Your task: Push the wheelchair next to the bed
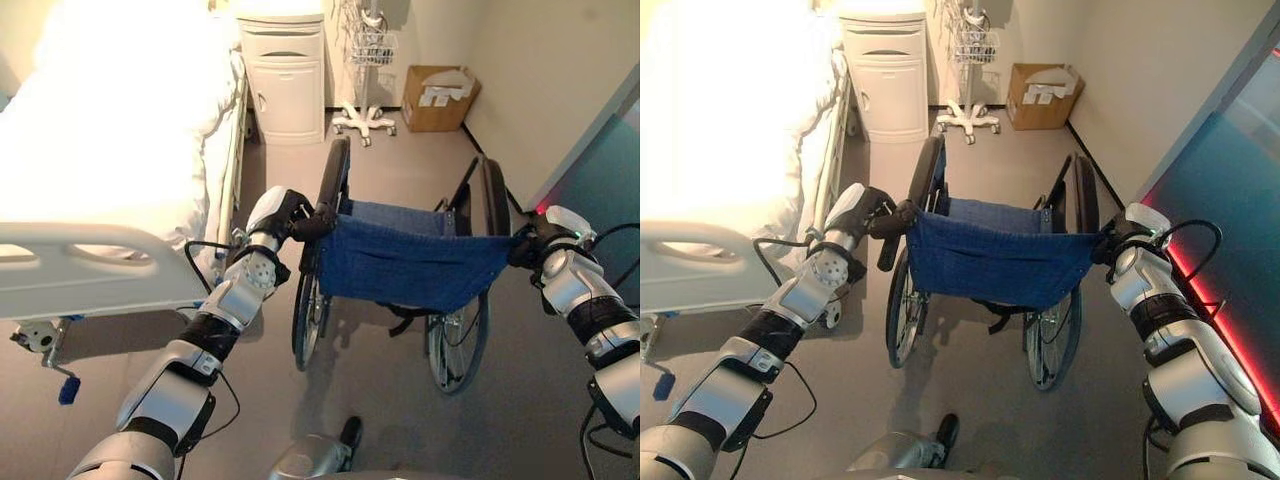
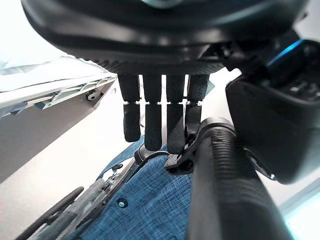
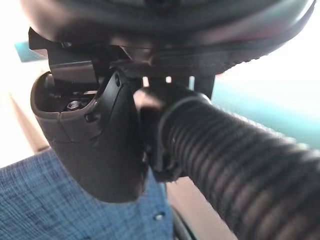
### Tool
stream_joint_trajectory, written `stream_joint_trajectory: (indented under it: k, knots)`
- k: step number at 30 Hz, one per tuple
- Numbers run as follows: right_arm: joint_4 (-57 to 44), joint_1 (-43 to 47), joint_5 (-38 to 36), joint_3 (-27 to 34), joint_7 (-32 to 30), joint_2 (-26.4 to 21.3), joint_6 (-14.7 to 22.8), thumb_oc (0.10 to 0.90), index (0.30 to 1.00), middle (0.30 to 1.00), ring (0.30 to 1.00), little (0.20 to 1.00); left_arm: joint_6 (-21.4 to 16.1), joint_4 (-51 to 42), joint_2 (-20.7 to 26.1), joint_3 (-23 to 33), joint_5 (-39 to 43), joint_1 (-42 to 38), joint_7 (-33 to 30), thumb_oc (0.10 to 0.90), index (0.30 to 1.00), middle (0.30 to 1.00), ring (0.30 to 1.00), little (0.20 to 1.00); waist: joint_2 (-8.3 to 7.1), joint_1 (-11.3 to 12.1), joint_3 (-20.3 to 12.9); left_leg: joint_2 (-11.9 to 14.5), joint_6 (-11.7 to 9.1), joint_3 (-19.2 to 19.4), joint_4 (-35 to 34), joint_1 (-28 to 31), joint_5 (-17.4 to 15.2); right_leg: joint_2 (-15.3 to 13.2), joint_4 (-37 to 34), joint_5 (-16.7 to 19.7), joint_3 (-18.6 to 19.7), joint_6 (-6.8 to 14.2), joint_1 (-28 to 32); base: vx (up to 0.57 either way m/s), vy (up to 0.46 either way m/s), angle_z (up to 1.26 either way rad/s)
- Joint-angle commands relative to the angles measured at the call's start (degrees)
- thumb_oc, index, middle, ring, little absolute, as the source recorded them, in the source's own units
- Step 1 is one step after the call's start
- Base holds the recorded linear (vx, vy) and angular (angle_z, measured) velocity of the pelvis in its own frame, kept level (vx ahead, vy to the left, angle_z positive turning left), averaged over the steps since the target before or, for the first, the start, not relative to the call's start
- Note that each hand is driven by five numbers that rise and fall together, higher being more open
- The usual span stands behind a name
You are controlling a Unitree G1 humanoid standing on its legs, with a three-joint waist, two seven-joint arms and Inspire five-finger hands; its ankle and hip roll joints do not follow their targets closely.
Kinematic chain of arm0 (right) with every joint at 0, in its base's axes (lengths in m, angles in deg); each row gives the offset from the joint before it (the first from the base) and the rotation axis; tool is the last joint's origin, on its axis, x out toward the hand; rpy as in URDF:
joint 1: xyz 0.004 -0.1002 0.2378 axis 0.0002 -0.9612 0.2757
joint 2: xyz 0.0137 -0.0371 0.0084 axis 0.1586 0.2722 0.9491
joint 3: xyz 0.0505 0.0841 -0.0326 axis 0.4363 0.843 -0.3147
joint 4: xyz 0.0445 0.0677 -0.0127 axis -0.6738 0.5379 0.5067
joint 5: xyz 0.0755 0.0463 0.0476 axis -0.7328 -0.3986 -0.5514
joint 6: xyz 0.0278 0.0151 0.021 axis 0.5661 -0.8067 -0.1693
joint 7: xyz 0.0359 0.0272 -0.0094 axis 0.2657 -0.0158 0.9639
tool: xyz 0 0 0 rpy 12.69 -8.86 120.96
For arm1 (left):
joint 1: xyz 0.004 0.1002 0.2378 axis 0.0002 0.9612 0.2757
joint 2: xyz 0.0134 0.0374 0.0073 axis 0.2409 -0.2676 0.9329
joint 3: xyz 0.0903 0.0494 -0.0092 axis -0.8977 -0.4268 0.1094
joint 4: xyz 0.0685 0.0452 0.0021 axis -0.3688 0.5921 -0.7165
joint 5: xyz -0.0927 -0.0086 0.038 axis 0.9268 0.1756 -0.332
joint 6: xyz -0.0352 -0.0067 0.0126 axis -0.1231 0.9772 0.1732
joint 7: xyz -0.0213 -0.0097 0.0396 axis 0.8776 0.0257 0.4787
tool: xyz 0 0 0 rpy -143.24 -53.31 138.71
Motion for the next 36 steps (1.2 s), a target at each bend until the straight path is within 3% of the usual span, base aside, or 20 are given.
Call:
stream_joint_trajectory:
  k: [1, 4, 6, 8, 11, 15, 18, 24, 26, 27, 28, 29, 31, 32, 33, 36]
  knots:
    - [-7.0, 6.4, -0.6, 0.6, -1.7, 5.6, 9.5, 0.4, 0.3, 0.3, 0.3, 0.3, 2.3, 6.5, 4.5, -7.5, -5.5, 10.2, 3.1, 0.4, 0.3, 0.3, 0.3, 0.3, -7.16, -1.4, 3.5, -1.0, 2.7, 5.2, 5.8, 3.4, -10.6, -13.2, -17.7, 24.4, 3.5, 9.5, -10.0, 0.45, -0.272, 0.66]
    - [-8.3, 7.9, 0.6, 0.7, 1.6, 3.9, 5.9, 0.4, 0.3, 0.3, 0.3, 0.3, 2.3, 7.2, 3.2, -7.9, -5.5, 9.0, 2.9, 0.4, 0.3, 0.3, 0.3, 0.3, -8.09, -3.5, 3.9, -1.3, 1.7, 1.8, 6.6, 7.1, -14.0, -13.6, -33.2, 23.1, 5.3, 10.4, -8.9, 0.5, -0.224, 1.05]
    - [-9.1, 9.2, 0.8, 0.2, 3.1, 3.4, 3.8, 0.4, 0.3, 0.3, 0.3, 0.3, 2.5, 7.3, 2.3, -8.0, -6.1, 9.0, 2.6, 0.4, 0.3, 0.3, 0.3, 0.3, -8.41, -3.8, 3.6, -1.1, 1.3, 1.0, 6.6, 8.0, -14.8, -13.2, -33.7, 22.8, 6.1, 10.7, -7.7, 0.41, -0.189, 1.11]
    - [-7.7, 11.6, -0.8, -0.8, 5.0, 3.2, 0.2, 0.4, 0.3, 0.3, 0.3, 0.3, 1.9, 7.8, 1.4, -8.2, -6.7, 7.8, 2.3, 0.4, 0.3, 0.3, 0.3, 0.3, -10.08, -4.5, 2.4, -1.4, 0.5, 0.8, 8.4, 7.4, -15.9, -12.1, -34.0, 22.5, 8.7, 10.7, -4.1, 0.46, -0.24, 1.4]
    - [-4.5, 12.2, -1.6, -0.6, 7.1, 3.3, -1.4, 0.4, 0.3, 0.3, 0.3, 0.3, 1.7, 9.5, 0.6, -8.5, -4.1, 5.7, 1.9, 0.4, 0.3, 0.3, 0.3, 0.3, -10.37, -6.0, 1.2, 2.8, -2.0, 2.7, 7.4, 10.4, -16.6, -12.7, -29.9, 22.4, 7.9, 10.1, -2.6, 0.4, -0.151, 1.39]
    - [-3.4, 11.1, -3.0, 0.1, 6.4, 3.7, 0.6, 0.4, 0.3, 0.3, 0.3, 0.3, 4.4, 10.9, -0.4, -7.9, -0.9, 3.9, -0.4, 0.4, 0.3, 0.3, 0.3, 0.3, -10.32, -7.1, 1.3, 6.7, -4.1, 5.3, 5.4, 12.5, -15.3, -12.4, -30.5, 21.5, 5.9, 9.2, 0.2, 0.3, -0.156, 0.41]
    - [-3.8, 11.1, -2.8, 0.1, 4.3, 3.9, 3.3, 0.4, 0.3, 0.3, 0.3, 0.3, 5.8, 12.3, -0.7, -7.1, 2.0, 2.7, -1.9, 0.4, 0.3, 0.3, 0.3, 0.3, -9.68, -7.8, 1.4, 9.0, -5.7, 6.5, 4.3, 13.2, -12.6, -12.1, -30.4, 20.0, 4.1, 8.5, 1.0, 0.24, -0.12, 0.38]
    - [-4.4, 10.4, -1.7, -0.2, 3.6, 2.9, 6.3, 0.4, 0.3, 0.3, 0.3, 0.3, 5.1, 12.4, -0.9, -6.9, 0.7, 3.3, -2.1, 0.4, 0.3, 0.3, 0.3, 0.3, -8.62, -8.2, 0.7, 10.9, -7.1, 5.6, 6.6, 14.2, -7.1, -10.8, -28.1, 16.4, 2.2, 6.5, 1.8, 0.29, -0.116, 0.14]
    - [-5.0, 10.0, -1.6, -0.4, 3.6, 2.1, 6.3, 0.4, 0.3, 0.3, 0.3, 0.3, 4.6, 12.4, -0.7, -7.3, -0.2, 3.5, -1.0, 0.4, 0.3, 0.3, 0.3, 0.3, -8.56, -9.1, -0.2, 13.6, -7.9, 7.6, 9.5, 15.4, -2.5, -10.4, -26.8, 15.0, 0.4, 5.2, 1.8, 0.27, -0.098, 0.05]
    - [-5.1, 9.9, -1.6, -0.4, 3.7, 1.9, 6.4, 0.4, 0.3, 0.3, 0.3, 0.3, 4.5, 12.4, -0.8, -7.4, -0.7, 3.6, -0.8, 0.4, 0.3, 0.3, 0.3, 0.3, -8.6, -9.3, -0.4, 14.1, -8.0, 8.1, 10.0, 15.7, -1.9, -10.4, -26.7, 14.9, 0.1, 5.0, 1.8, 0.27, -0.131, 0.29]
    - [-5.3, 9.5, -2.0, -0.4, 3.7, 1.2, 6.4, 0.4, 0.3, 0.3, 0.3, 0.3, 3.8, 12.3, -0.7, -8.1, -1.6, 3.7, 0.1, 0.4, 0.3, 0.3, 0.3, 0.3, -8.88, -9.8, -0.9, 16.1, -8.4, 9.8, 13.3, 15.8, 1.4, -10.0, -26.5, 14.1, -1.0, 3.8, 2.1, 0.24, -0.132, 0.54]
    - [-5.2, 9.3, -1.8, -0.4, 3.7, 0.9, 6.8, 0.4, 0.3, 0.3, 0.3, 0.3, 3.5, 12.3, -0.7, -8.4, -1.8, 3.9, 0.3, 0.4, 0.3, 0.3, 0.3, 0.3, -9.09, -9.8, -1.1, 16.3, -8.4, 10.2, 14.9, 15.4, 2.2, -9.8, -26.4, 13.7, -1.4, 3.3, 2.5, 0.37, -0.254, 0.76]
    - [-5.4, 8.7, -3.6, -0.8, 2.2, 0.3, 6.6, 0.4, 0.3, 0.3, 0.3, 0.3, 2.6, 12.0, -1.0, -9.1, -3.4, 4.4, 1.5, 0.4, 0.3, 0.3, 0.3, 0.3, -10.43, -8.3, -0.2, 15.7, -7.6, 12.0, 23.5, 7.9, 3.8, -8.9, -26.5, 11.6, -2.1, 1.5, 6.6, 0.38, -0.285, 0.19]
    - [-5.4, 8.6, -4.0, -0.8, 1.5, 0.5, 5.9, 0.4, 0.3, 0.3, 0.3, 0.3, 2.2, 11.6, -1.1, -9.3, -4.2, 4.4, 2.3, 0.4, 0.3, 0.3, 0.3, 0.3, -10.74, -6.6, 1.5, 13.3, -6.1, 12.4, 26.3, 1.4, 1.3, -8.2, -26.6, 10.8, -1.3, 1.3, 9.4, 0.43, -0.238, -0.3]
    - [-3.9, 9.3, -3.7, -1.0, 0.7, 2.1, 5.6, 0.4, 0.3, 0.3, 0.3, 0.3, 1.4, 11.5, -1.2, -9.6, -4.9, 4.8, 2.4, 0.4, 0.3, 0.3, 0.3, 0.3, -10.69, -4.3, 3.5, 8.5, -4.0, 12.7, 24.8, -3.9, -2.7, -7.3, -26.4, 10.2, 0.3, 1.6, 11.7, 0.38, -0.162, -0.09]
    - [-3.7, 9.2, -2.0, -0.7, 0.3, 4.6, 4.8, 0.4, 0.3, 0.3, 0.3, 0.3, 3.0, 8.4, -1.1, -9.9, -5.0, 6.5, 2.6, 0.4, 0.3, 0.3, 0.3, 0.3, -8.18, -1.1, 5.7, 5.4, -5.3, 15.7, 15.2, -9.6, 2.1, -3.5, -27.4, 8.6, 1.6, 1.6, 17.5, 0.43, -0.025, -0.27]
